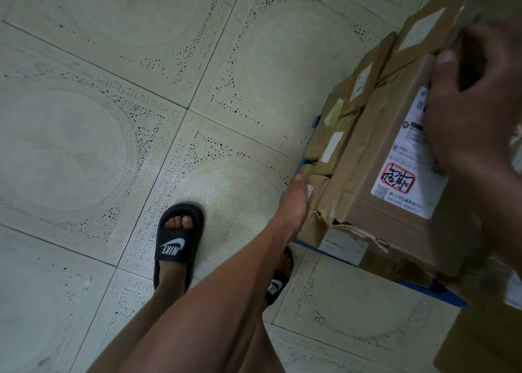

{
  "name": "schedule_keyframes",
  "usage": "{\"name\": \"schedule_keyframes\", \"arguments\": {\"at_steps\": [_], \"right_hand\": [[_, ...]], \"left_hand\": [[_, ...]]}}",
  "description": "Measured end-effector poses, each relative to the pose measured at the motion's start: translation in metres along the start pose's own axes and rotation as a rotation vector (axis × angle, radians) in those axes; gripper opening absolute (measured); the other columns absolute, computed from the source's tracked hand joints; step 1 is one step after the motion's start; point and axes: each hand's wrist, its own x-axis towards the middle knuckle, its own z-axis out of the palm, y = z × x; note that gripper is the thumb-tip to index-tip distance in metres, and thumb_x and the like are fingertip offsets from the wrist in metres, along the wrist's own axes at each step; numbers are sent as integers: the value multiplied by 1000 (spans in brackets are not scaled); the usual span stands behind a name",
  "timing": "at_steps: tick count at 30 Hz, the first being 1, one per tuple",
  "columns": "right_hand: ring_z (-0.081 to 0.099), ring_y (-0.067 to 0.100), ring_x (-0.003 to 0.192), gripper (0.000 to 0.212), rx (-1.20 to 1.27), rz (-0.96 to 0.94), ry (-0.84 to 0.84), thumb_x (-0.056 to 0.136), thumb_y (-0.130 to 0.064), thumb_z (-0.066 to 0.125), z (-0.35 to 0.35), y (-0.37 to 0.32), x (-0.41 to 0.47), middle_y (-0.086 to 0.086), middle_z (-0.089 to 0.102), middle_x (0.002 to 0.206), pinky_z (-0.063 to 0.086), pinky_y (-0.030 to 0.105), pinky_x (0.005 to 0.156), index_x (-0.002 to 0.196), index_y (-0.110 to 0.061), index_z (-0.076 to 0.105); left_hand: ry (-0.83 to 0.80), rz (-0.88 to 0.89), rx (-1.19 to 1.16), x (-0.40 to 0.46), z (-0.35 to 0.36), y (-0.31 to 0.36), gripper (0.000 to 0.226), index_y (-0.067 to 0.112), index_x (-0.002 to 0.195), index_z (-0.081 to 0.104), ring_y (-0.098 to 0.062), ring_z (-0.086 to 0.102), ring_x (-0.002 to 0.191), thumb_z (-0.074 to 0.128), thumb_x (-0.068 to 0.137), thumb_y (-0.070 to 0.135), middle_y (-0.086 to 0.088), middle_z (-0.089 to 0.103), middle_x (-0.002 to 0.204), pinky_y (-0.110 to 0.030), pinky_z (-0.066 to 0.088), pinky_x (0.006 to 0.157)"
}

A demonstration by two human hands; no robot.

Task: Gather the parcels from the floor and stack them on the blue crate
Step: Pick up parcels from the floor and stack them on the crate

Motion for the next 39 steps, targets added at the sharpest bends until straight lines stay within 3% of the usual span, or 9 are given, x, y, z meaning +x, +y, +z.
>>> {"name": "schedule_keyframes", "arguments": {"at_steps": [4, 9, 12, 17, 22, 28, 34, 36, 39], "right_hand": [[53, 3, 118, 43, -15, -5, 19, 92, -59, 38, 1, 2, 0, -10, 55, 132, 48, 30, 99, 128, -37, 47], [54, 4, 119, 47, -3, 10, -2, 90, -63, 36, 0, -1, -2, -12, 54, 133, 49, 29, 97, 129, -39, 48], [55, 10, 119, 46, -40, 6, -10, 92, -59, 37, -5, -9, -5, -4, 54, 133, 50, 32, 96, 128, -35, 51], [48, 16, 123, 46, -100, -11, 15, 94, -42, 41, -14, -32, -15, 8, 50, 136, 40, 24, 99, 131, -19, 54], [47, 19, 123, 44, -81, -25, 23, 93, -36, 45, -15, -38, -19, 9, 49, 136, 42, 25, 99, 130, -14, 55], [47, 22, 125, 41, -26, -15, 36, 92, -30, 51, -17, -39, -21, 13, 48, 136, 41, 30, 104, 128, -12, 57], [47, 23, 126, 40, -33, -23, 36, 92, -27, 53, -19, -39, -19, 15, 49, 136, 37, 22, 103, 127, -10, 59], [46, 23, 126, 39, -26, -24, 49, 91, -25, 54, -18, -39, -19, 15, 49, 135, 33, 19, 102, 126, -9, 59], [48, 23, 124, 38, -19, -36, 59, 91, -24, 54, -15, -39, -19, 15, 50, 133, 34, 20, 102, 125, -9, 60]], "left_hand": [[-63, -29, -59, -4, 0, 6, 48, 17, 90, 54, -17, 55, 101, 25, 97, 55, -4, 58, 107, -30, 43, 95], [-105, 18, 47, -6, -3, 7, 68, 17, 120, 62, -26, 59, 111, 20, 91, 62, -16, 64, 120, -43, 43, 104], [-63, 93, 122, -21, -7, 37, 59, 23, 113, 56, -18, 53, 111, 12, 96, 58, -9, 62, 118, -28, 48, 84], [-161, 102, 17, -19, 7, 63, 62, 18, 140, 42, -13, 49, 117, 9, 101, 53, -2, 51, 135, -15, 51, 63], [-173, 80, 47, 10, 18, 49, 77, 11, 135, 53, -33, 65, 107, 14, 96, 64, -20, 67, 117, -45, 53, 94], [-236, 127, 95, 4, 23, 48, 69, 8, 125, 58, -20, 70, 81, 10, 101, 52, -10, 72, 92, -26, 60, 66], [-157, 208, 240, -2, 20, 74, 66, 13, 140, 47, -7, 60, 87, 8, 102, 50, -2, 63, 113, -9, 50, 51], [-182, 230, 253, -5, 27, 95, 66, 15, 140, 47, -5, 60, 90, 8, 101, 52, -6, 61, 126, -8, 50, 53], [-163, 266, 265, -2, 41, 110, 72, 12, 131, 56, -14, 69, 88, 8, 100, 55, -12, 70, 108, -23, 57, 76]]}}
